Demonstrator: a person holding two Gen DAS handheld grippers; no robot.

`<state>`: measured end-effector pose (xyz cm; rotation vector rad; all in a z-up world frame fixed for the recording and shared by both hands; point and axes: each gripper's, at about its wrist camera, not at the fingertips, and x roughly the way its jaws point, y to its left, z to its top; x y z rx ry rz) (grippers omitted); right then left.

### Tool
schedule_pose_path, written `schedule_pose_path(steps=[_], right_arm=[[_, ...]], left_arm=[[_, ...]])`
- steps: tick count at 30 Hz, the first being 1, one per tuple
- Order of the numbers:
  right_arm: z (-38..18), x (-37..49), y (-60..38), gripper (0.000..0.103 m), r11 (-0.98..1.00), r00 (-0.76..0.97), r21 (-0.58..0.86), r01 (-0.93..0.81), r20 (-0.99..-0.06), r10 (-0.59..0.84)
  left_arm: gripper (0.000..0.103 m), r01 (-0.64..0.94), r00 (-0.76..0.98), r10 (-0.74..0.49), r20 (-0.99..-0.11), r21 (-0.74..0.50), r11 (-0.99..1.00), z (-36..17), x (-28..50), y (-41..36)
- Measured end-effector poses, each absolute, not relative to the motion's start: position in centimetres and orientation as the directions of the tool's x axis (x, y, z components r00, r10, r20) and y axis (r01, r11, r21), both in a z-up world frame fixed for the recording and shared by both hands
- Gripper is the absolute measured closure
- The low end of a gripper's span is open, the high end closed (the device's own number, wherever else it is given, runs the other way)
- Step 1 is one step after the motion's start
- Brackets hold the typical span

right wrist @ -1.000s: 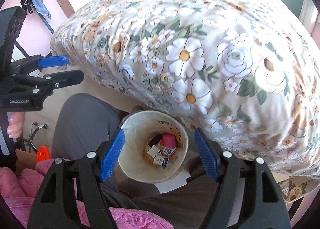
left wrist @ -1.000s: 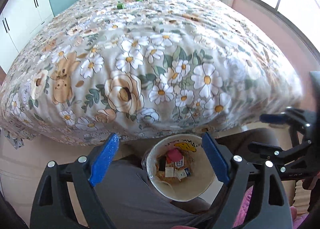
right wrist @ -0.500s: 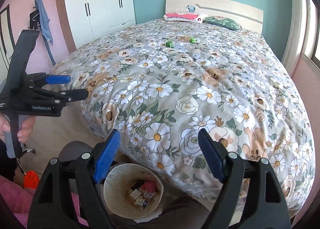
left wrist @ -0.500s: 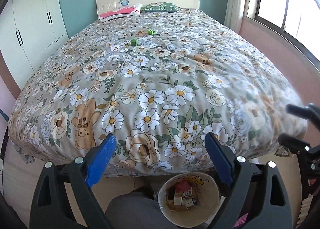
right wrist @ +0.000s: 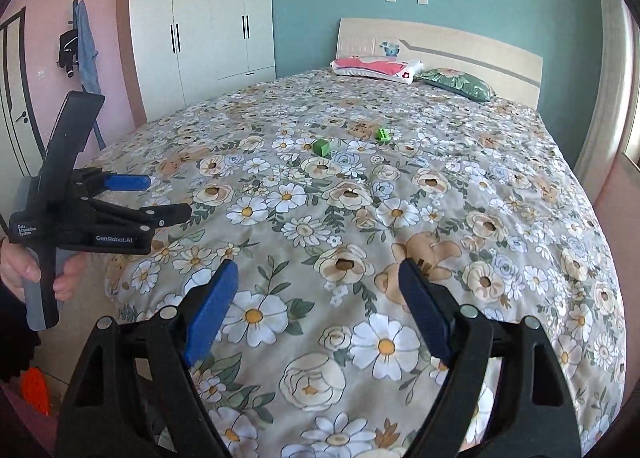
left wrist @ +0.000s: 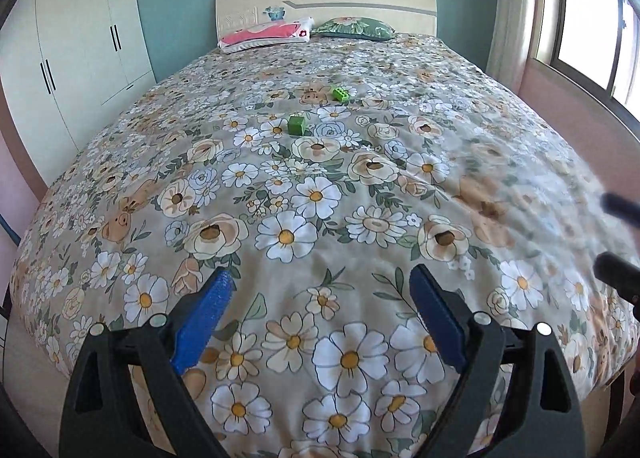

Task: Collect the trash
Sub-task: 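Grasp the dark green cube with the left tool while the right tool grasps the green Lego brick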

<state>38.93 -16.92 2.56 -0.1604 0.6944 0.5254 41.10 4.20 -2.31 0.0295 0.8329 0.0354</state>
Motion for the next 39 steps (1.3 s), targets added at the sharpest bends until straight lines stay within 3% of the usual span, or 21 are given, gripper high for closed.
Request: schedule_pose_path(steps=[8, 16, 25, 34, 39], right_arm=[[-1.8, 56.7, -15.3, 0.022, 0.854, 0.617, 0.008, -0.52, -0.687, 0.382], [-3.6, 72.5, -13.0, 0.022, 0.856, 0.536, 0.085, -0.509, -0.747, 0.393], [-7.3, 87.1, -7.5, 0.022, 0.86, 0.519, 0.025, -0.509, -0.788, 0.33], [-13.2, 96.1, -2.5, 0.022, 0.866, 0.476, -0.041, -0.499, -0.848, 0.234], [-16.1, 99.5, -2.2, 0.022, 0.896, 0.434, -0.015, -0.444, -0.878, 0.201]], left_arm=[[0.011, -0.036, 0.666, 0.08, -0.742, 0.076, 0.996, -5.6, 56.2, 6.5], [0.011, -0.053, 0.61, 0.073, -0.789, 0.051, 0.997, -8.1, 66.9, 8.2], [0.011, -0.079, 0.555, 0.095, -0.826, 0.062, 0.995, -11.8, 74.6, 9.8], [0.012, -0.101, 0.508, 0.135, -0.851, 0.097, 0.99, -14.7, 79.2, 11.7], [0.027, -0.083, 0.49, 0.124, -0.863, 0.095, 0.992, -15.6, 80.3, 11.7]])
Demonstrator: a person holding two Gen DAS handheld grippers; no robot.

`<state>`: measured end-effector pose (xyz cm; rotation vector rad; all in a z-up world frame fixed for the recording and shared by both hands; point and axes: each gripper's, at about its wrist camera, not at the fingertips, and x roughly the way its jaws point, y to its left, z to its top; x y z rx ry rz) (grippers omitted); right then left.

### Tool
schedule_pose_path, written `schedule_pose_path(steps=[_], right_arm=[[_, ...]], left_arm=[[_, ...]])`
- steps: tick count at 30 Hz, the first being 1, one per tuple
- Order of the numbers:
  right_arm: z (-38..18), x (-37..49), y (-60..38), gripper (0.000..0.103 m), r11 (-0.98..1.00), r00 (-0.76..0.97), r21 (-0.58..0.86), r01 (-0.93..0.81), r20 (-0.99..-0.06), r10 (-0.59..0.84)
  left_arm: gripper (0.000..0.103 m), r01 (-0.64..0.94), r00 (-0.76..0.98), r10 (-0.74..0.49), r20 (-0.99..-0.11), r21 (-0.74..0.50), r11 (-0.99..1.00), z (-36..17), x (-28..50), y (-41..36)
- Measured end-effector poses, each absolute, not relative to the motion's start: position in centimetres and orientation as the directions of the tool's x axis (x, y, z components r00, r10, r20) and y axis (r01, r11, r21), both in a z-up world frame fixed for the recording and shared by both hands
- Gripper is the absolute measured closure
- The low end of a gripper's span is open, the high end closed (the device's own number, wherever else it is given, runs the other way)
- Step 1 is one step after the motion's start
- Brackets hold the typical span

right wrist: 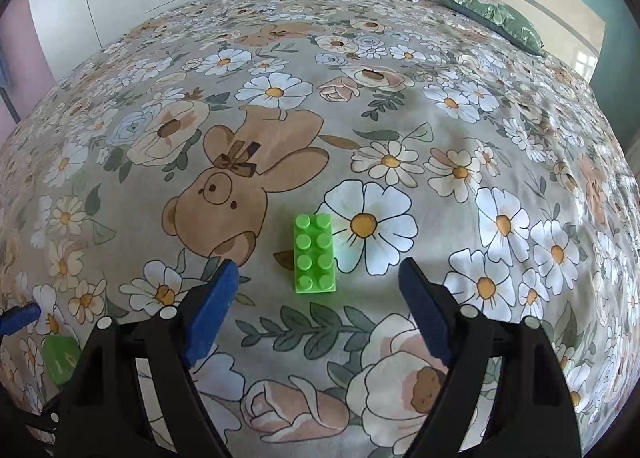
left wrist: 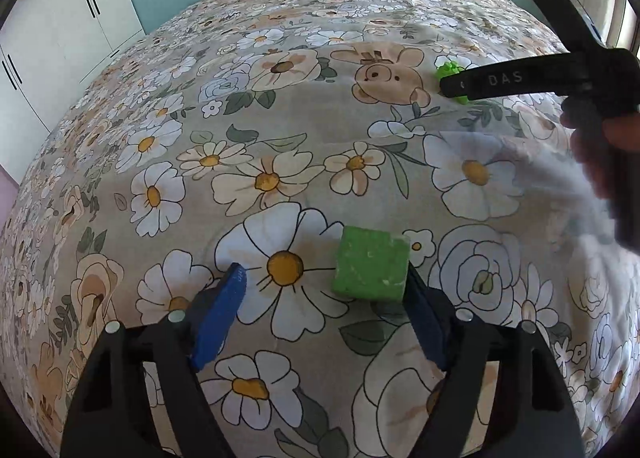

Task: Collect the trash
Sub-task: 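Grasp the dark green cube with the left tool while the right tool grasps the green Lego brick, then carry the green cube and Lego brick with both tools over the bin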

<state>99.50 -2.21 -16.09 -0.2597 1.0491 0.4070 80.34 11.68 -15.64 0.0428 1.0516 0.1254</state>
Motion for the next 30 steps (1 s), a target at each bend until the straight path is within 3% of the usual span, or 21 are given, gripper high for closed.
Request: schedule_pose_path(steps=[3, 6, 7, 9, 10, 11, 22, 30], right_arm=[[-17.2, 100.3, -1.9, 0.022, 0.901, 0.429, -0.031, -0.433, -0.886, 0.176], [-17.3, 100.6, -1.7, 0.029, 0.904, 0.435, -0.044, -0.425, -0.886, 0.161], [-17.2, 100.6, -1.6, 0.035, 0.906, 0.431, -0.043, -0.422, -0.888, 0.159], [-17.0, 100.5, -1.3, 0.056, 0.904, 0.424, -0.04, -0.426, -0.891, 0.16], [-16.9, 100.5, -1.2, 0.074, 0.905, 0.416, -0.028, -0.425, -0.894, 0.168], [-16.8, 100.4, -1.2, 0.08, 0.91, 0.411, -0.019, -0.415, -0.896, 0.168], [-11.9, 94.8, -3.7, 0.08, 0.933, 0.49, -0.028, -0.359, -0.857, 0.163], [-6.1, 87.6, -6.2, 0.08, 0.938, 0.573, -0.09, -0.334, -0.81, 0.126]], left_arm=[[0.037, -0.082, 0.489, 0.115, -0.865, 0.086, 0.993, -15.9, 80.7, 11.4], [0.058, -0.087, 0.488, 0.096, -0.867, 0.061, 0.994, -16.0, 80.9, 11.2], [0.069, -0.088, 0.486, 0.1, -0.868, 0.066, 0.994, -16.0, 81.0, 11.1], [0.071, -0.087, 0.478, 0.107, -0.872, 0.074, 0.993, -16.1, 81.1, 11.0], [0.071, -0.092, 0.476, 0.102, -0.874, 0.066, 0.994, -16.0, 81.1, 11.1], [0.071, -0.094, 0.476, 0.097, -0.874, 0.059, 0.994, -15.9, 81.0, 11.2], [0.071, -0.12, 0.489, 0.076, -0.869, 0.02, 0.993, -13.7, 78.3, 11.9], [0.071, -0.122, 0.565, 0.096, -0.82, 0.033, 0.992, -8.2, 74.0, 11.1]])
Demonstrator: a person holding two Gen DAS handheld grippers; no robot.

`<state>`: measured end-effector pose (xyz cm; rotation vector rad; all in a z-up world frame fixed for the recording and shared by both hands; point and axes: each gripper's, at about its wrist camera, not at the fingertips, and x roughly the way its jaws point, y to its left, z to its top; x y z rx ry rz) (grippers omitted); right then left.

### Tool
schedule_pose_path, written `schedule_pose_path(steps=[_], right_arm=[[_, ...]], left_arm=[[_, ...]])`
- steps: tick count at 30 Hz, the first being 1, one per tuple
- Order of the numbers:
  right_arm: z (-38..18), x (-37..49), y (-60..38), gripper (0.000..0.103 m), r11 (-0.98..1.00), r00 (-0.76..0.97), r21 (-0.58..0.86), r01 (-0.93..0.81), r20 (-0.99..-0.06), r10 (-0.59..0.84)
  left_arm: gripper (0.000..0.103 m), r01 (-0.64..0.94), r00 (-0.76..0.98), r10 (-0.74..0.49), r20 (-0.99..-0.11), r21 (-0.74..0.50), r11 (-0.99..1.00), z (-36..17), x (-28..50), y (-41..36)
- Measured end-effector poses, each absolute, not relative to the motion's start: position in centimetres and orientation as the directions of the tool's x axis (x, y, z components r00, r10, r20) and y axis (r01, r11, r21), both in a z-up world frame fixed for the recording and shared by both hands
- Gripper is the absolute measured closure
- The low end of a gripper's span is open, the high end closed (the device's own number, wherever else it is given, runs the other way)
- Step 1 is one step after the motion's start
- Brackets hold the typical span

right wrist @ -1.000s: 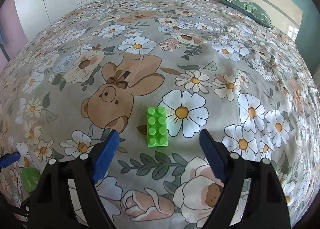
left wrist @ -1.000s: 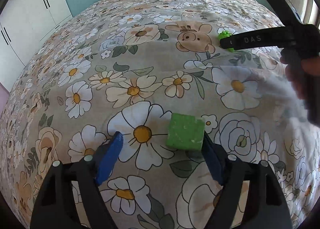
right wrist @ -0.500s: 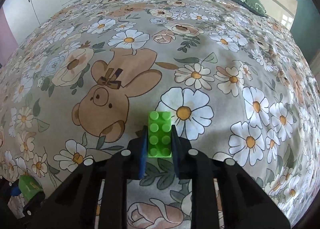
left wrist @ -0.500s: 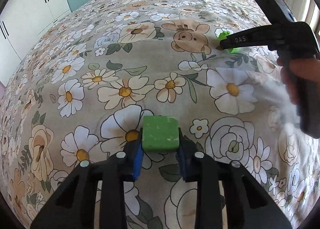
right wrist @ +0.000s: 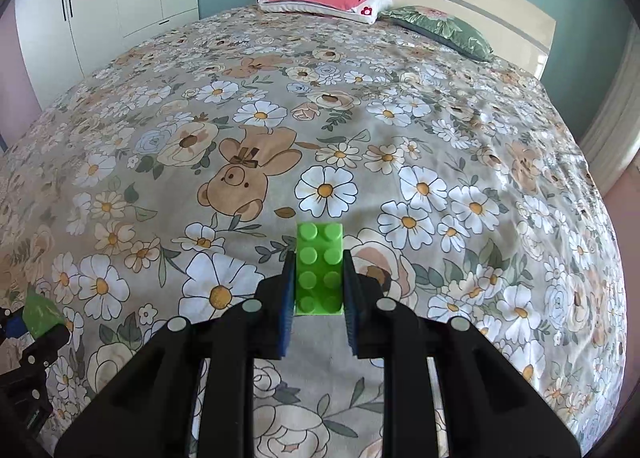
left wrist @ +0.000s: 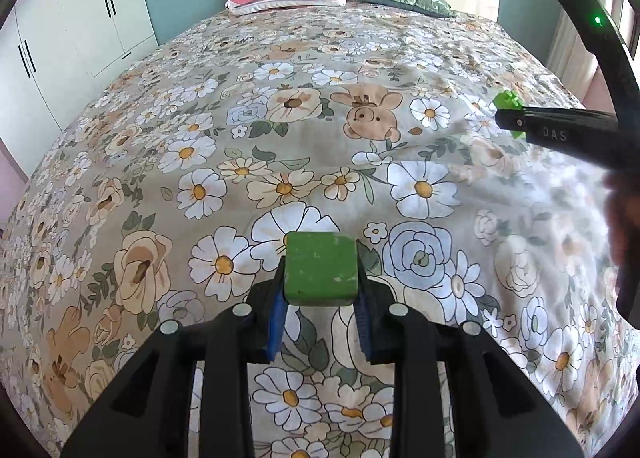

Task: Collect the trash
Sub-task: 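Carry the green cube and Lego brick with both tools over the bin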

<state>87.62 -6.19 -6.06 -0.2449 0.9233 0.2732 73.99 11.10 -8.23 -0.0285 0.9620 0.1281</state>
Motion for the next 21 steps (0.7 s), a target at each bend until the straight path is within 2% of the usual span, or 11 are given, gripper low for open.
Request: schedule_pose_path(steps=[9, 18, 21], right_arm=[[3.4, 75.4, -10.3, 0.08, 0.95, 0.62, -0.079, -0.302, -0.773, 0.133], [15.0, 60.5, -13.3, 0.08, 0.952, 0.686, -0.103, -0.287, -0.716, 0.129], [19.2, 55.4, -13.9, 0.08, 0.952, 0.717, -0.118, -0.283, -0.685, 0.129]], left_arm=[[0.071, -0.116, 0.633, 0.083, -0.769, 0.012, 0.993, 1.7, 65.0, 9.6], [0.071, -0.14, 0.717, 0.154, -0.68, 0.076, 0.987, 13.2, 52.9, 8.1], [0.071, -0.148, 0.74, 0.154, -0.655, 0.064, 0.987, 16.8, 48.6, 8.3]])
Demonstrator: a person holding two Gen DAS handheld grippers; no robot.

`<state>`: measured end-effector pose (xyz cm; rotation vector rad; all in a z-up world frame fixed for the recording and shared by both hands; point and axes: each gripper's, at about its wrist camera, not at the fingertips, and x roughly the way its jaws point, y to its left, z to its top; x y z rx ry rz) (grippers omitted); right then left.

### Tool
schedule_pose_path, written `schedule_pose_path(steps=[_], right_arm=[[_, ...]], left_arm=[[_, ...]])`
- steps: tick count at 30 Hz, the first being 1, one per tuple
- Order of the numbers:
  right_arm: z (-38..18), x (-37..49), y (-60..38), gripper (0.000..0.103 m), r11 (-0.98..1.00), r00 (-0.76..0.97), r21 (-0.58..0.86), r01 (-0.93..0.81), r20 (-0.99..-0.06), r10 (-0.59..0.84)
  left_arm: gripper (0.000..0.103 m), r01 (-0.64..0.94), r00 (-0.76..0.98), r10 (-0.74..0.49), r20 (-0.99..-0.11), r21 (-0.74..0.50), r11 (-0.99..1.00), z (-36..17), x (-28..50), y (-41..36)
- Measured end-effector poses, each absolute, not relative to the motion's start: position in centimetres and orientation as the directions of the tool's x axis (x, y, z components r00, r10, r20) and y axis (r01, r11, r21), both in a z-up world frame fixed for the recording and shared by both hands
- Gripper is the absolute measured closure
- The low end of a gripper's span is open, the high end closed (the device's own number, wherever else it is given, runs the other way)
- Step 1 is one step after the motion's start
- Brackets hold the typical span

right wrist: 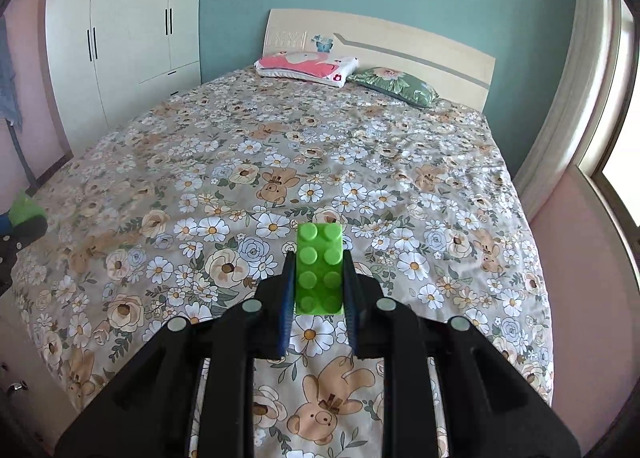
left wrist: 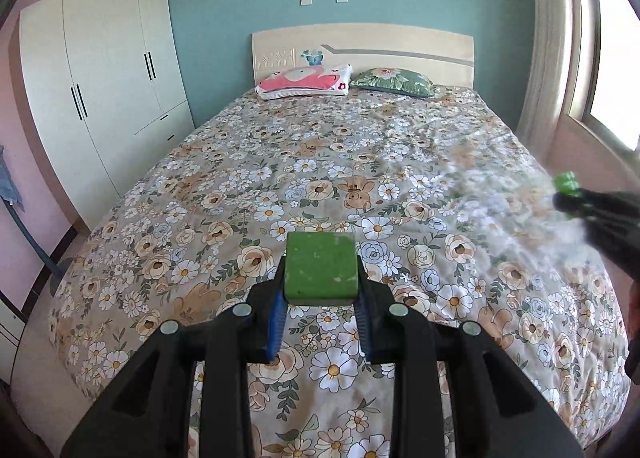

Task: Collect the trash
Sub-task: 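Carry the green cube and Lego brick with both tools over the bin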

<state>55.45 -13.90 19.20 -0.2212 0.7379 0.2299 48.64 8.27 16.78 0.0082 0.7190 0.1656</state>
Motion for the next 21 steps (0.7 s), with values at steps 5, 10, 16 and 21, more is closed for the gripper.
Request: schedule_pose_path(steps=[5, 10, 16, 21], right_arm=[[25.5, 47.0, -14.5, 0.08, 0.947, 0.772, -0.156, -0.281, -0.623, 0.127], [29.5, 39.2, -14.6, 0.08, 0.936, 0.809, -0.204, -0.288, -0.575, 0.123], [32.6, 30.7, -14.6, 0.08, 0.922, 0.84, -0.244, -0.3, -0.526, 0.134], [33.9, 24.9, -14.8, 0.08, 0.913, 0.859, -0.266, -0.31, -0.49, 0.149]], left_arm=[[0.071, -0.172, 0.788, 0.173, -0.591, 0.059, 0.983, 22.4, 41.8, 8.6], [0.071, -0.181, 0.829, 0.182, -0.528, 0.054, 0.982, 26.2, 35.0, 8.3], [0.071, -0.185, 0.864, 0.189, -0.466, 0.053, 0.981, 29.3, 28.2, 8.1], [0.071, -0.179, 0.887, 0.187, -0.422, 0.058, 0.982, 30.5, 22.6, 8.5]])
